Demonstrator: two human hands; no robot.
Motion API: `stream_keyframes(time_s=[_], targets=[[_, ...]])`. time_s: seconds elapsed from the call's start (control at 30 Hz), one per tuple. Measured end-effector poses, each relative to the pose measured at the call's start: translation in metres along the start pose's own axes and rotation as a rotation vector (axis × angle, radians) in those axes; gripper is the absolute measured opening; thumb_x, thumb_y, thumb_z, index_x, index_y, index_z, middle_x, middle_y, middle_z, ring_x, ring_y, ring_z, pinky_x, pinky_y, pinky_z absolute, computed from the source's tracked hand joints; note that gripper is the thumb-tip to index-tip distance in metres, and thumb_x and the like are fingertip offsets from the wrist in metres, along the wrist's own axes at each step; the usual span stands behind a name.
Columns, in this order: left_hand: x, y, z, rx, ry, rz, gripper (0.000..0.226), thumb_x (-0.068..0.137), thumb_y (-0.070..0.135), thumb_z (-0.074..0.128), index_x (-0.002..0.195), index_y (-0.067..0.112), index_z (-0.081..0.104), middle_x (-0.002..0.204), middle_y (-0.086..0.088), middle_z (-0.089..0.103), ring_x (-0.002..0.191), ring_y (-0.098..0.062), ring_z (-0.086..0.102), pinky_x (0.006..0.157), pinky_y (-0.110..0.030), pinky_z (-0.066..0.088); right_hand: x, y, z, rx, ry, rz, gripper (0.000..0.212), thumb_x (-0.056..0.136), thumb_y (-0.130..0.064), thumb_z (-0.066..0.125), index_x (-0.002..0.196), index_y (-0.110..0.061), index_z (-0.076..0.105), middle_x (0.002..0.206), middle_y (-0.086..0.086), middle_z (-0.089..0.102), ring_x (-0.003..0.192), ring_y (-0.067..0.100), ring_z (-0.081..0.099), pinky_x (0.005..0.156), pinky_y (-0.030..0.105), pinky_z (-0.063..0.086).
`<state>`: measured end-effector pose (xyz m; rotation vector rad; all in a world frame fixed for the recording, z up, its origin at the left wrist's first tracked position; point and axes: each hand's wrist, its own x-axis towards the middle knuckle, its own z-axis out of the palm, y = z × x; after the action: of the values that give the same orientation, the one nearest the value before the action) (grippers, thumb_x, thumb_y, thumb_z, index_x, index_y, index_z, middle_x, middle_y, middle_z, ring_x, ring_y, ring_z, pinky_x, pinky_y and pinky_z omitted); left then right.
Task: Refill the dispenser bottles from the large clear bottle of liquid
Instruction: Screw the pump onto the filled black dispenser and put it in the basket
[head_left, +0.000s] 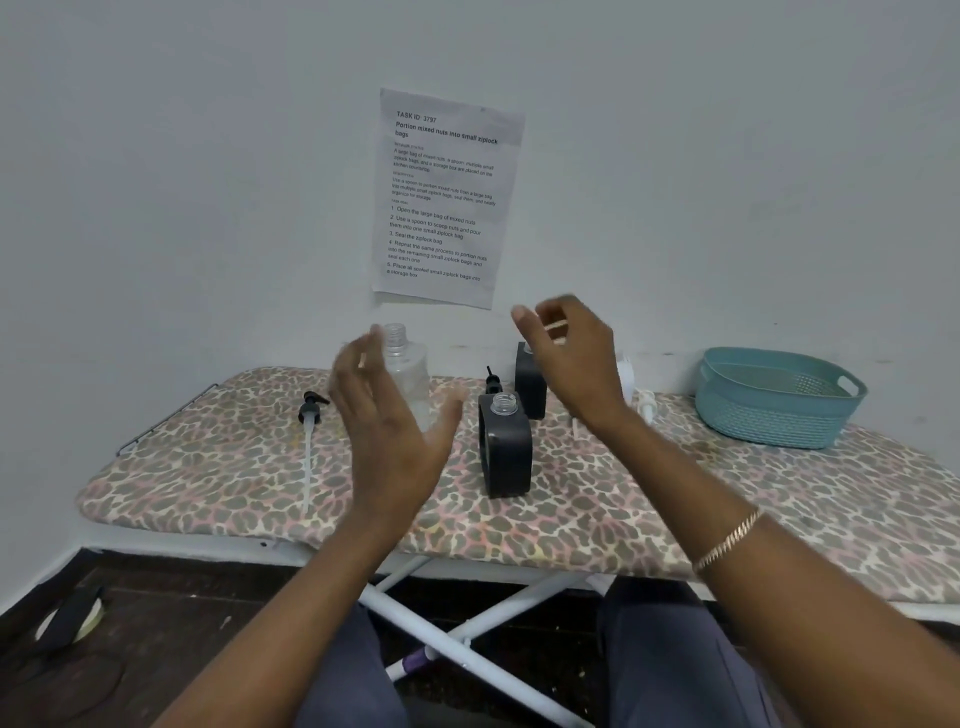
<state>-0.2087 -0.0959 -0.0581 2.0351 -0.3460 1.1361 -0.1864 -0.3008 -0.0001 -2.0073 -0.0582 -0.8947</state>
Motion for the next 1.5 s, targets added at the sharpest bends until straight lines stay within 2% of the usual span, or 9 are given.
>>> stream_keyframes(time_s=[0.2,0.47,0.67,0.77,0.87,1.03,1.27,1.4,1.5], targets=[[-0.031,0.031,0.016,-0.128,-0.191,-0.014,0.074,0.095,0.051,0.073,0.147,0.009,0.041,0.139,-0.006,0.041,0.132,-0.022,0.046,0.111,-0.043,0.048,0.078,-0.012,0.038,-0.367,-0.375,-0.042,0.030,0.093,-0.034,0.073,0.089,-0.005,0.069,0.083,0.006,0.071,0.081,0.024,0.068,0.070,0.034,0.052],[-0.057,0.023,0.051,-0.146,-0.505,-0.359,0.111,0.082,0.081,0.062,0.162,0.015,0.023,0.163,-0.004,0.033,0.149,-0.023,0.037,0.120,-0.043,0.039,0.120,0.009,0.104,-0.675,-0.750,0.070,0.042,0.090,-0.007,0.078,0.081,-0.015,0.038,0.073,0.010,0.063,0.054,0.021,0.066,0.053,0.027,0.049],[-0.061,0.012,0.077,-0.152,-0.555,-0.423,0.099,0.077,0.076,0.073,0.154,0.023,0.039,0.141,0.004,0.053,0.131,-0.015,0.052,0.106,-0.031,0.047,0.123,0.032,0.138,-0.964,-0.865,0.110,0.040,0.093,-0.011,0.079,0.073,-0.008,0.044,0.102,0.010,0.059,0.071,0.028,0.060,0.057,0.029,0.047],[-0.061,0.008,0.080,-0.149,-0.555,-0.430,0.097,0.077,0.077,0.072,0.153,0.025,0.041,0.138,0.006,0.057,0.127,-0.014,0.055,0.105,-0.033,0.049,0.121,0.045,0.152,-1.010,-0.889,0.156,0.023,0.094,-0.017,0.079,0.105,-0.001,0.067,0.121,0.010,0.068,0.097,0.031,0.070,0.089,0.038,0.057],[-0.062,0.006,0.081,-0.162,-0.557,-0.423,0.092,0.077,0.077,0.069,0.149,0.025,0.044,0.132,0.007,0.061,0.121,-0.014,0.058,0.101,-0.035,0.052,0.118,0.056,0.163,-1.042,-0.914,0.110,0.044,0.092,-0.025,0.082,0.129,-0.006,0.069,0.133,0.007,0.069,0.121,0.027,0.067,0.099,0.038,0.056],[-0.062,0.004,0.083,-0.187,-0.548,-0.432,0.080,0.078,0.066,0.073,0.143,0.025,0.049,0.125,0.008,0.061,0.114,-0.010,0.059,0.096,-0.030,0.052,0.119,0.072,0.172,-1.093,-0.910,0.073,0.021,0.090,-0.006,0.078,0.079,-0.004,0.060,0.123,0.012,0.073,0.101,0.030,0.067,0.089,0.038,0.055],[-0.059,0.005,0.075,-0.260,-0.557,-0.432,0.059,0.076,0.050,0.074,0.126,0.030,0.051,0.113,0.012,0.048,0.098,-0.004,0.054,0.077,-0.016,0.045,0.130,0.055,0.160,-0.817,-0.822,0.234,0.032,0.079,-0.009,0.088,0.063,-0.010,0.061,0.043,0.003,0.063,0.045,0.015,0.065,0.045,0.026,0.051],[-0.060,0.004,0.066,-0.364,-0.547,-0.428,0.051,0.080,0.034,0.078,0.113,0.026,0.039,0.097,0.003,0.058,0.079,-0.014,0.061,0.061,-0.027,0.053,0.138,0.026,0.116,-0.455,-0.633,0.188,0.031,0.076,-0.009,0.089,0.064,-0.002,0.062,0.047,0.001,0.065,0.040,0.005,0.061,0.038,0.018,0.046],[-0.059,0.003,0.060,-0.406,-0.571,-0.387,0.046,0.087,0.022,0.076,0.114,0.023,0.039,0.093,0.002,0.063,0.076,-0.013,0.063,0.056,-0.027,0.053,0.134,0.013,0.074,-0.043,-0.512,0.205,0.034,0.075,-0.007,0.088,0.088,0.020,0.072,0.084,0.024,0.078,0.069,0.016,0.073,0.074,0.032,0.064]])
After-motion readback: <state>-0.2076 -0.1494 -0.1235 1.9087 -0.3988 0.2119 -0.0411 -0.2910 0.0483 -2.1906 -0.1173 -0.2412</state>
